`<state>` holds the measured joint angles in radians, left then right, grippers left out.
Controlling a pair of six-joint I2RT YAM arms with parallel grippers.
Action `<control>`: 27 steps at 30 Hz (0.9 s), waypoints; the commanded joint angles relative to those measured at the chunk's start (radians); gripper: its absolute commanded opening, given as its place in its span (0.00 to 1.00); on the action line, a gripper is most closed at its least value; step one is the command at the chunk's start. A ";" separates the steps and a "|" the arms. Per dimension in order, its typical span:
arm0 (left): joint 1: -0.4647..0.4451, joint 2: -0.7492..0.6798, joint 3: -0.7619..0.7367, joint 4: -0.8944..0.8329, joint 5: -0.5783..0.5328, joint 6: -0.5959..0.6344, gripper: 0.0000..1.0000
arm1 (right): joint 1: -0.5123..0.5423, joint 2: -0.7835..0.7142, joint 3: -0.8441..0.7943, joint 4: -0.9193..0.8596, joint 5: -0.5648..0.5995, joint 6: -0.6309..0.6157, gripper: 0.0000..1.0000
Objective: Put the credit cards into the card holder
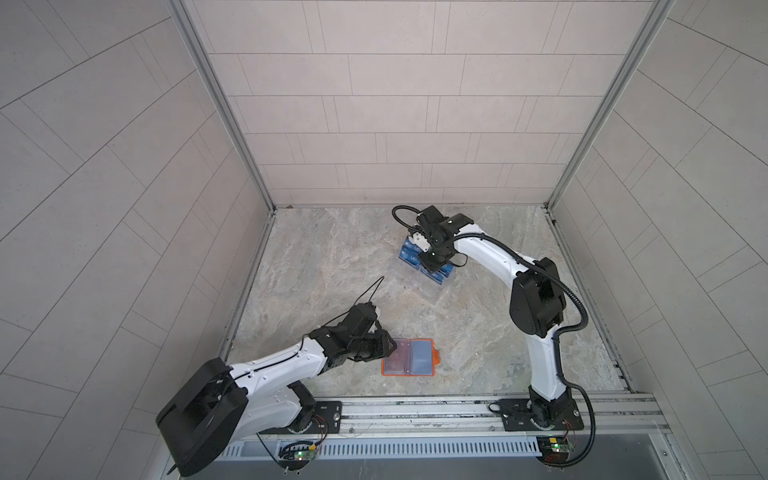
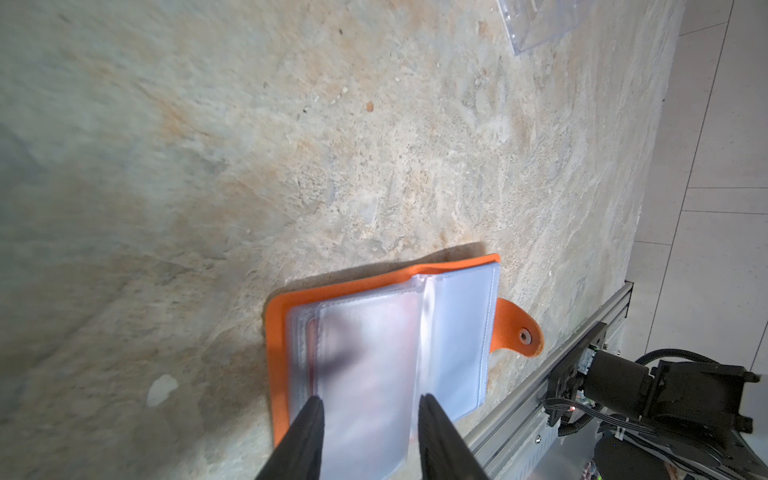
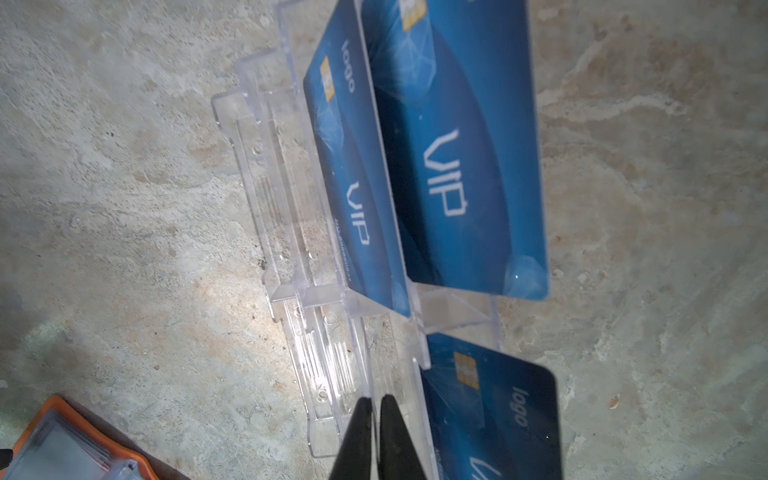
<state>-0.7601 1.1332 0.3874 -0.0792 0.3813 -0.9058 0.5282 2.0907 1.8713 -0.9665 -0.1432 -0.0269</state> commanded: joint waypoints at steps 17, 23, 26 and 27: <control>-0.002 -0.035 0.060 -0.073 -0.048 0.015 0.42 | 0.002 -0.100 0.099 -0.074 -0.063 -0.051 0.00; 0.004 -0.054 0.072 -0.087 -0.097 0.012 0.42 | 0.001 -0.178 0.062 -0.063 -0.152 0.005 0.00; 0.005 -0.064 0.085 -0.105 -0.119 0.018 0.41 | -0.004 -0.245 -0.024 0.009 -0.268 0.080 0.00; 0.005 -0.074 0.090 -0.117 -0.128 0.024 0.41 | -0.005 -0.268 -0.065 0.037 -0.327 0.112 0.00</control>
<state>-0.7597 1.0840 0.4419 -0.1513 0.2985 -0.9005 0.5262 1.8969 1.8694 -0.9707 -0.3225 0.0139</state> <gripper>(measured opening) 0.413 0.056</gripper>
